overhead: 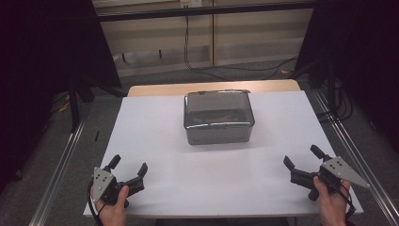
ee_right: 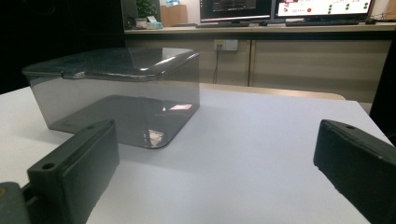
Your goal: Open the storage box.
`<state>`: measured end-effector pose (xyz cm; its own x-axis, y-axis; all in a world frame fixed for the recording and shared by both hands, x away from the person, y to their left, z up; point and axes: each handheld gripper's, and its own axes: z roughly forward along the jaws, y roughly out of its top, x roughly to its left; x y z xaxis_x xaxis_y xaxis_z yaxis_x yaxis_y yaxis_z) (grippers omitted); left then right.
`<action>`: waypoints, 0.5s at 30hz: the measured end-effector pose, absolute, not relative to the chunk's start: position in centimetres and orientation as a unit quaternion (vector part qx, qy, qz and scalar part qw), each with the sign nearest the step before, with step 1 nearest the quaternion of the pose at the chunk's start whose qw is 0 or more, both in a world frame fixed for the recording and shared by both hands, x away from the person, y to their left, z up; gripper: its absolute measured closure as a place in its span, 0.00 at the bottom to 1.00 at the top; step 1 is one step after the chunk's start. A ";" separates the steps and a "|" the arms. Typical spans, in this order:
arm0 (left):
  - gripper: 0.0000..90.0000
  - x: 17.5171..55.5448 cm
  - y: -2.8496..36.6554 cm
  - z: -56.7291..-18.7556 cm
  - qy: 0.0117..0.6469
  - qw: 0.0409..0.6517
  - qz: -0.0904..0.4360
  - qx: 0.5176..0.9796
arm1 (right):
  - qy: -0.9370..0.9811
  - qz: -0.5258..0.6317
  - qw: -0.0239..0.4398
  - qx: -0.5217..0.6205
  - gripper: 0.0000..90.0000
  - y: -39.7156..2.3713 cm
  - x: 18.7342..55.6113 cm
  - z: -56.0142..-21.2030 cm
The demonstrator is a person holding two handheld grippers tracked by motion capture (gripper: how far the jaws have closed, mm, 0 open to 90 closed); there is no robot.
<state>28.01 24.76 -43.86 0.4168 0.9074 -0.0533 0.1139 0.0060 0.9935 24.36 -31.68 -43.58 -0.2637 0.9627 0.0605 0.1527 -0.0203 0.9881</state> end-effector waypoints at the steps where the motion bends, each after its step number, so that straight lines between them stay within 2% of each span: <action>1: 0.01 28.0 24.8 -43.9 0.416 0.574 0.345 0.615 | 0.588 0.535 0.378 0.474 0.00 -31.7 24.4 -43.6; 15: 0.02 28.3 24.7 -44.0 0.421 0.572 0.347 0.613 | 0.590 0.532 0.377 0.476 0.00 -31.6 24.5 -43.8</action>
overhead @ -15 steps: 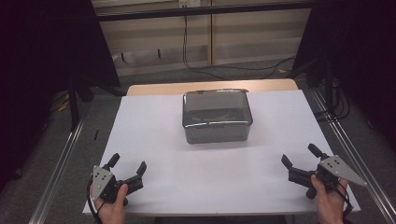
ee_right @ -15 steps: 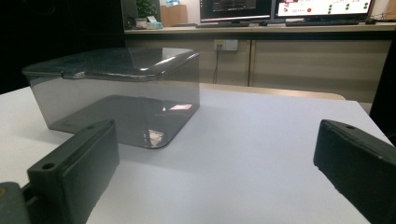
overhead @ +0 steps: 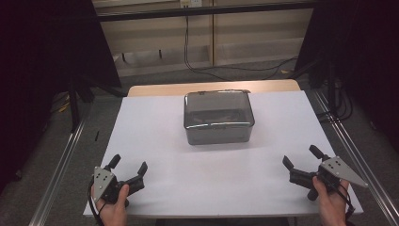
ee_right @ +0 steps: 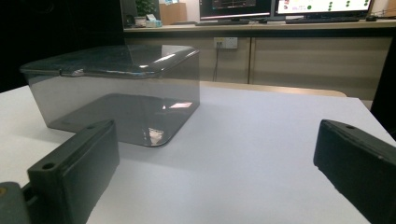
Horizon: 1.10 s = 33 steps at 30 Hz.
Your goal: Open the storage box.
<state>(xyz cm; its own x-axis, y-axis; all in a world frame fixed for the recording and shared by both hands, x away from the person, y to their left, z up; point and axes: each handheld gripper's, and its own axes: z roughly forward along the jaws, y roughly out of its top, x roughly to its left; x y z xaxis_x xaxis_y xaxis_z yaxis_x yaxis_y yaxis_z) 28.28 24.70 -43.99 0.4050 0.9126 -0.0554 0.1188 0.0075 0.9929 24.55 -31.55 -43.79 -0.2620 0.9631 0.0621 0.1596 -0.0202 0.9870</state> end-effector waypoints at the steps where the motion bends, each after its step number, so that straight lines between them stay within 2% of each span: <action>1: 0.03 28.2 24.7 -43.9 0.416 0.570 0.353 0.614 | 0.588 0.534 0.376 0.477 0.00 -31.3 24.6 -43.8; 17: 0.03 28.3 24.5 -44.0 0.423 0.575 0.340 0.612 | 0.623 0.541 0.354 0.441 0.00 -28.9 25.4 -43.5; 33: 0.03 28.2 24.2 -44.1 0.417 0.574 0.340 0.617 | 0.640 0.549 0.340 0.416 0.01 -26.2 28.0 -43.1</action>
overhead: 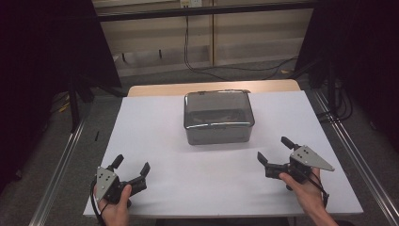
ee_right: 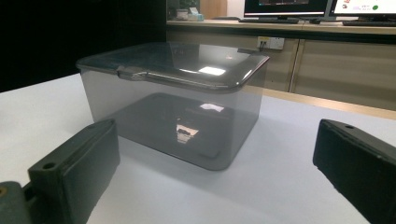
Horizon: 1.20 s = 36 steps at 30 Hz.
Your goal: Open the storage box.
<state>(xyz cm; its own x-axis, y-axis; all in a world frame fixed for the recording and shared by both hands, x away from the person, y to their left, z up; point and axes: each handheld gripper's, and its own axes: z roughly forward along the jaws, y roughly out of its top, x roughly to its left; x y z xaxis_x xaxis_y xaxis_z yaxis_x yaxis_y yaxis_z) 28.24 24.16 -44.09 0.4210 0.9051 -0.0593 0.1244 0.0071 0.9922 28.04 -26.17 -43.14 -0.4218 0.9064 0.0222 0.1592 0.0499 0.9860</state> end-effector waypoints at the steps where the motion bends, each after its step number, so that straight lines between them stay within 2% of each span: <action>1: 0.03 28.2 24.2 -44.1 0.417 0.574 0.340 0.617 | 0.640 0.549 0.340 0.416 0.01 -26.2 28.0 -43.1; 36: 0.03 28.3 24.3 -44.1 0.421 0.570 0.342 0.617 | 0.646 0.549 0.343 0.404 0.01 -21.6 33.5 -41.2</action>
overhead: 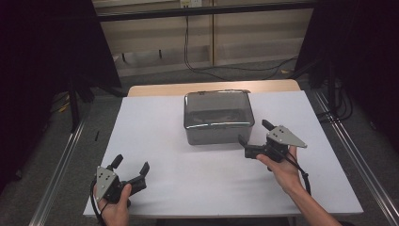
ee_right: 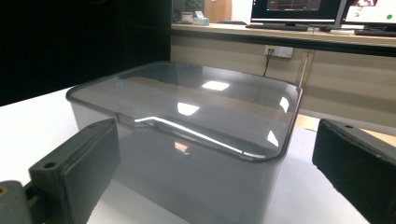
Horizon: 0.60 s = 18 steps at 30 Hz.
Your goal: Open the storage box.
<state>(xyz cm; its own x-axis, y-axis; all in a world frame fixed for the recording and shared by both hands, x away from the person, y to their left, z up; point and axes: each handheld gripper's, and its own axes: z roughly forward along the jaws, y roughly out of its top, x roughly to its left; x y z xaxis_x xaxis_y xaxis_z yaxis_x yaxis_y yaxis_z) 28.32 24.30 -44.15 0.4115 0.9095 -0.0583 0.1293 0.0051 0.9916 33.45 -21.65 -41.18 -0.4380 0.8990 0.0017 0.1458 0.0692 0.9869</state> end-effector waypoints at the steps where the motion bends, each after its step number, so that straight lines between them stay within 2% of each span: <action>1: 0.03 28.3 24.3 -44.2 0.422 0.570 0.342 0.617 | 0.646 0.548 0.344 0.404 0.01 -21.6 33.6 -41.1; 18: 0.03 28.4 24.0 -44.3 0.420 0.572 0.332 0.622 | 0.659 0.539 0.356 0.385 0.00 -19.7 35.9 -40.0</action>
<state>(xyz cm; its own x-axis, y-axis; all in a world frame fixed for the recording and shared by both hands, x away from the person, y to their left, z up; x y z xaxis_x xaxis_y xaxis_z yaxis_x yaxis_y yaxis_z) 28.44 24.03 -44.25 0.4272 0.9017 -0.0672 0.1421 0.0065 0.9898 35.95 -19.71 -39.98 -0.4503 0.8912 -0.0554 0.1234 0.1235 0.9846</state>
